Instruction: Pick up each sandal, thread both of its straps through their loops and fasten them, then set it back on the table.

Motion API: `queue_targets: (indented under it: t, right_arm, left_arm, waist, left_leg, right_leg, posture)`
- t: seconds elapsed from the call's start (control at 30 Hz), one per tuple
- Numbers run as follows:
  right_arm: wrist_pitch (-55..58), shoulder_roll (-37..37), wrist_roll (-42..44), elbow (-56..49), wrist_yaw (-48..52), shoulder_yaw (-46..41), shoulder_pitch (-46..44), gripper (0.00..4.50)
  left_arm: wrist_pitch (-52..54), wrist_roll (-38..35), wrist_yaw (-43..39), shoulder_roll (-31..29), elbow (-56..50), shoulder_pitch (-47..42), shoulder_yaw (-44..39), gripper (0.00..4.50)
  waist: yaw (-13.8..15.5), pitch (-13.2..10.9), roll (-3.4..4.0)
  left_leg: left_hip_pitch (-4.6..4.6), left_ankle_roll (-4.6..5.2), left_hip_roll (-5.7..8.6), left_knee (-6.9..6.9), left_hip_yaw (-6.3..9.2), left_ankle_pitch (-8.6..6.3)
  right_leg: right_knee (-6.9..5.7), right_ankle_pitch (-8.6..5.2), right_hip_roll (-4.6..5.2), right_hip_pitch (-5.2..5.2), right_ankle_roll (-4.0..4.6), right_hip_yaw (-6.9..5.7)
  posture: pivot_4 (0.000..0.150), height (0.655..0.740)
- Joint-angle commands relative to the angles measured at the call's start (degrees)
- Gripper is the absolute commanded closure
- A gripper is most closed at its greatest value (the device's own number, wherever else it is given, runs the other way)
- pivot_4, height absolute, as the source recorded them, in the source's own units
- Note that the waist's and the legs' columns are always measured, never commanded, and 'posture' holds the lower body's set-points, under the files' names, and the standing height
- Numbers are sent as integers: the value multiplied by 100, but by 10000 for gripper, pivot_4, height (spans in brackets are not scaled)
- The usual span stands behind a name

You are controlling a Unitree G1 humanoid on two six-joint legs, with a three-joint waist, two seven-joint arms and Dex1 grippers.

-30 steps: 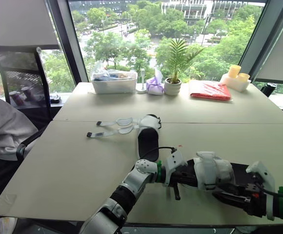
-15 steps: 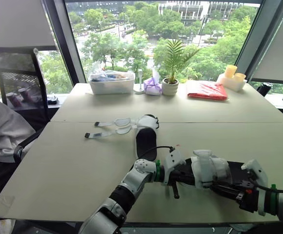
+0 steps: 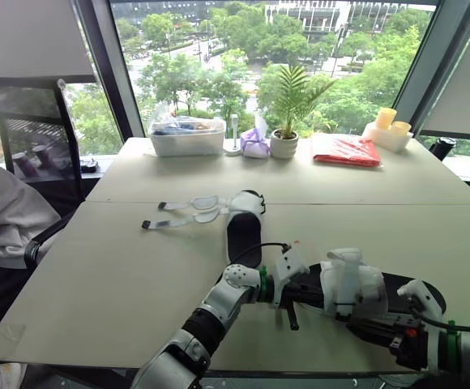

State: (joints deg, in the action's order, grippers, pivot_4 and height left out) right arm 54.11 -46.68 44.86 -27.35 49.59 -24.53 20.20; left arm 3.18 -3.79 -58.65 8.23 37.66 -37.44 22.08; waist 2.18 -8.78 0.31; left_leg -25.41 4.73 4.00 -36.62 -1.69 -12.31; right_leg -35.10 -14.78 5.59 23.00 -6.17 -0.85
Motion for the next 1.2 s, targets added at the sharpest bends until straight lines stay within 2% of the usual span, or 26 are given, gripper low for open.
queue_targets:
  t: [0.03, 0.23, 0.27, 0.33, 0.4, 0.53, 1.2]
  right_arm:
    - [43, -123, 190, -267, 109, -170, 130, 44154]
    - [-79, -131, 130, -241, 42, -255, 209, 44154]
    - [-112, -128, 131, -210, 48, -266, 188, 41738]
    - [-138, -129, 149, -166, 53, -287, 161, 35621]
    - [-192, -122, 101, -79, 17, -312, 139, 27321]
    - [-293, -3, 119, 140, -106, -494, 87, 7435]
    - [47, 487, 803, -15, -624, -107, -566, 7435]
  left_arm:
    - [54, 61, 3, 11, -9, 34, 62, 45000]
    - [29, 73, -18, 14, 8, 29, 89, 45000]
    - [25, 75, -17, 15, 7, 33, 94, 45000]
    - [15, 78, -14, 18, 12, 36, 97, 45000]
    - [-80, 95, 45, 25, 54, 37, 78, 45000]
    - [-293, 127, 218, 39, 122, 60, 18, 45000]
    - [-160, 111, 206, -16, 40, 119, -10, 45000]
  waist:
    - [-1, 0, 0]
    - [1, -1, -1]
    - [1, 0, -1]
    - [5, -1, -1]
    - [5, -1, -1]
    - [14, -1, -1]
    - [-14, 0, 0]
  left_leg:
    - [0, 0, 0, 0, 0, 0]
    - [-1, 0, 0, 0, 0, 0]
    - [-1, 0, 0, 0, 0, 0]
    - [-1, 0, 0, 0, 0, 0]
    - [-1, 0, 0, 0, 0, 0]
    - [-1, 0, 1, 0, 0, 0]
    - [1, 0, 0, 0, 0, 0]
  right_leg:
    - [0, 0, 0, 0, 0, 0]
    - [2, 0, 0, 0, 0, 0]
    - [2, -1, 0, 0, 0, 0]
    - [2, -1, 0, 0, 0, 0]
    - [2, -1, 0, -1, 0, 0]
    - [2, 0, 1, -1, 0, 0]
    - [0, 0, 1, -1, 0, 0]
  posture:
    - [1500, 7388]
    - [1500, 7388]
    - [1500, 7388]
    - [1500, 7388]
    - [1500, 7388]
    - [1500, 7388]
    - [1500, 7388]
